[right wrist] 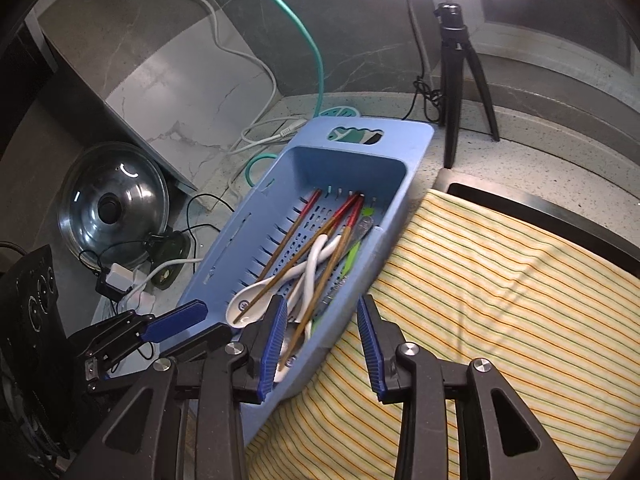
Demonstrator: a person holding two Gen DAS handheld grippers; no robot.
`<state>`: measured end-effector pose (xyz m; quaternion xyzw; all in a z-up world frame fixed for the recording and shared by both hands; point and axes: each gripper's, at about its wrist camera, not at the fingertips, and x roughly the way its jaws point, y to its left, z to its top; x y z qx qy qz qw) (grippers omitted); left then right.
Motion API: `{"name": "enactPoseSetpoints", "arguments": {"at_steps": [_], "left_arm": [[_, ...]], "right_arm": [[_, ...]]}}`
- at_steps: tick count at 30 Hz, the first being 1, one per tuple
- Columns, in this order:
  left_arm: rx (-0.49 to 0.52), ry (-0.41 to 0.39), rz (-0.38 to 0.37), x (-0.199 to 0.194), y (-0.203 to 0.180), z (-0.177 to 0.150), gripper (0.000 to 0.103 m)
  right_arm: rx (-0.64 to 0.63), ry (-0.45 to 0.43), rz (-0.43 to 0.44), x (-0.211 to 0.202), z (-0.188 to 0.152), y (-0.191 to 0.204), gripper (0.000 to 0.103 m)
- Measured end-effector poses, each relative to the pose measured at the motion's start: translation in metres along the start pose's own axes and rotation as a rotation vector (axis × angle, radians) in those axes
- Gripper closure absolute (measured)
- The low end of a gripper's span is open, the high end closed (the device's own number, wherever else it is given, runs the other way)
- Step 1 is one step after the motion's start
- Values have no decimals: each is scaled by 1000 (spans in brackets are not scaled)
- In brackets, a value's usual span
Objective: Organize utensils
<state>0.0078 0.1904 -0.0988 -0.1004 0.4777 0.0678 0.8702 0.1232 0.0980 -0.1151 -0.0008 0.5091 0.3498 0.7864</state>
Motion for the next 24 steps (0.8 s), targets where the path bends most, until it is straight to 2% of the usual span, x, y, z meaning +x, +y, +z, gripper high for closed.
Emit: {"name": "enactPoseSetpoints", "arguments": {"at_steps": [14, 15, 17, 21, 23, 24], "left_arm": [[12, -37, 15, -21, -42, -10, 66], [13, -42, 19, -23, -45, -10, 63], [11, -54, 30, -28, -52, -11, 48], [2, -85, 46, -41, -65, -14, 46], [-3, -99, 59, -47, -71, -16, 37], [-6, -104, 65, -49, -74, -17, 35]], "right_arm": [[62, -36, -61, -48, -25, -66, 69], [63, -41, -66, -51, -27, -68, 69], [59, -52, -77, -59, -29, -73, 69], [33, -78, -92, -73, -33, -75, 69], [10, -94, -100, -80, -34, -73, 67], [-2, -103, -104, -83, -36, -72, 63]]}}
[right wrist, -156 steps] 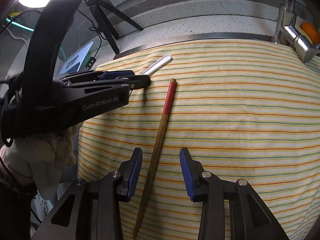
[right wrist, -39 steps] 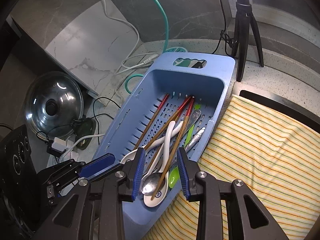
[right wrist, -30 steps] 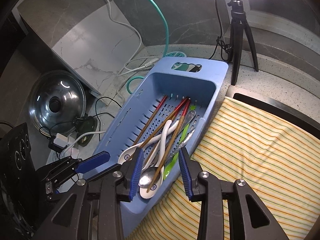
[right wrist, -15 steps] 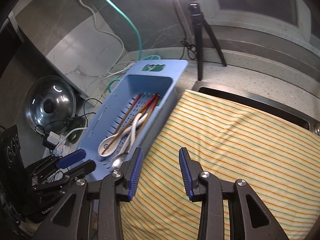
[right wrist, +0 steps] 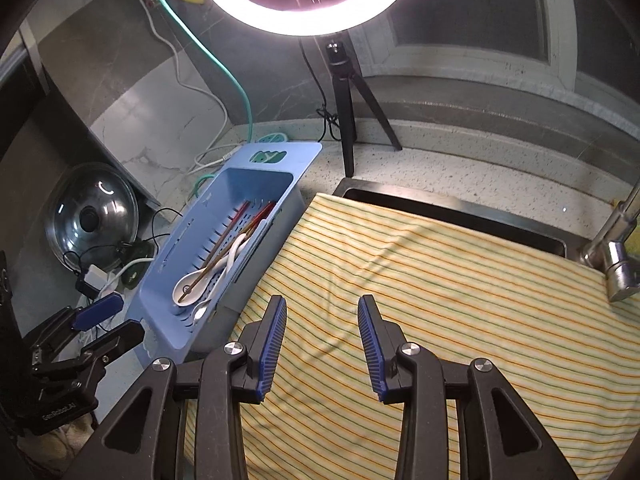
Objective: Organize utensils
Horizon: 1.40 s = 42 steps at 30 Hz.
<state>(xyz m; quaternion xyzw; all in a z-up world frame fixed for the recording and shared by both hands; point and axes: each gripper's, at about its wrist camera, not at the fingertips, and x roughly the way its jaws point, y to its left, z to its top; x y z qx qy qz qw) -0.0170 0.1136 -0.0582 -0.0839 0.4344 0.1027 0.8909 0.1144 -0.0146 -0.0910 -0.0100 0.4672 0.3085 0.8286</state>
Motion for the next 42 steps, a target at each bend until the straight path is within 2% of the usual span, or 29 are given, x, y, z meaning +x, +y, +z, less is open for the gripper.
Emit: {"name": "enactPoseSetpoints", "arguments": {"at_steps": [1, 2, 6, 8, 10, 20, 42], "left_arm": [[-4, -6, 9, -3, -2, -1, 34], [-8, -9, 20, -5, -4, -3, 31], [-30, -2, 73, -11, -10, -8, 24], [-55, 6, 86, -14, -9, -11, 24], [-76, 11, 93, -16, -8, -13, 24], [-131, -13, 133, -36, -7, -21, 24], [-126, -25, 148, -46, -9, -20, 24]], "right_arm": [[-13, -15, 0, -5, -1, 2, 50], [-27, -36, 0, -10, -2, 3, 42], [-127, -90, -35, -27, -7, 17, 37], [-186, -112, -56, -34, -11, 26, 26], [-222, -137, -71, -41, -15, 32, 23], [-243, -137, -45, -55, -22, 37, 22], [-191, -126, -28, -54, -24, 24, 22]]}}
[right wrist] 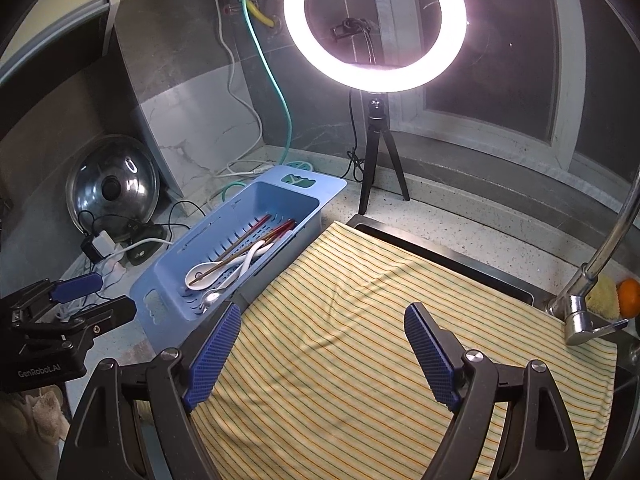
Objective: Organize utensils
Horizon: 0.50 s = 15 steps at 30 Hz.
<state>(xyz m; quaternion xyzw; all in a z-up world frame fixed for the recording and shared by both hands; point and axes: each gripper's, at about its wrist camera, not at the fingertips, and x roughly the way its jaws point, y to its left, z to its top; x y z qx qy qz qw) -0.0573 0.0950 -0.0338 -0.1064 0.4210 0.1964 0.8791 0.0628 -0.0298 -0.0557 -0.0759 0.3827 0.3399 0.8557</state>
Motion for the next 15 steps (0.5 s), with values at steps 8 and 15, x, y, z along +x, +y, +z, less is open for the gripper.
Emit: {"name": "enactPoseSetpoints", "arguments": {"at_steps": [8, 15], "left_arm": [[0, -2, 1, 0, 0, 1, 24], [1, -3, 0, 0, 0, 1, 24]], "right_arm": [[2, 3, -1, 2, -1, 0, 22], [8, 8, -3, 4, 0, -1, 22]]}}
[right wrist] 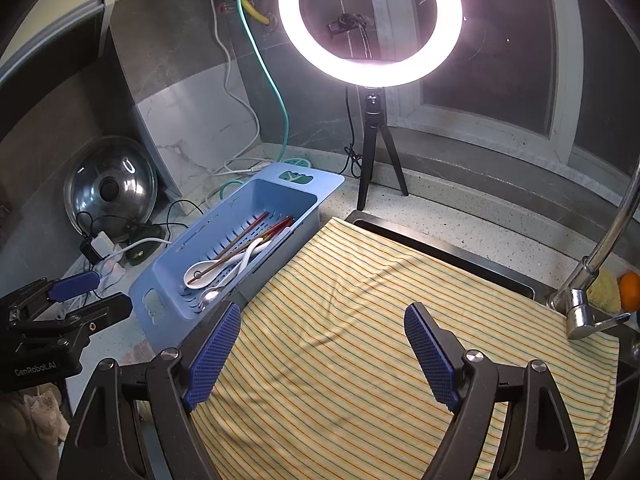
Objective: Organize utensils
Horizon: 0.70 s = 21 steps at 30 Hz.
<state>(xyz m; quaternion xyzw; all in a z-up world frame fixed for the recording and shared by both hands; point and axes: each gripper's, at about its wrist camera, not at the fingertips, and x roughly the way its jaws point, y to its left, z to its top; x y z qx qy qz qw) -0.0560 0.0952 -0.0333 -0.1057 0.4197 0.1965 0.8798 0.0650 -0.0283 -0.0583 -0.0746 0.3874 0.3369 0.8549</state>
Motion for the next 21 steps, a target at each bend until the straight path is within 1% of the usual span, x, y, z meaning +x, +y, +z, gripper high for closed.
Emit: {"name": "enactPoseSetpoints", "arguments": {"at_steps": [11, 21], "left_arm": [[11, -15, 8, 0, -1, -1, 24], [8, -10, 18, -1, -1, -2, 24]], "right_arm": [[13, 3, -2, 0, -3, -3, 22], [16, 7, -2, 1, -3, -3, 22]]}}
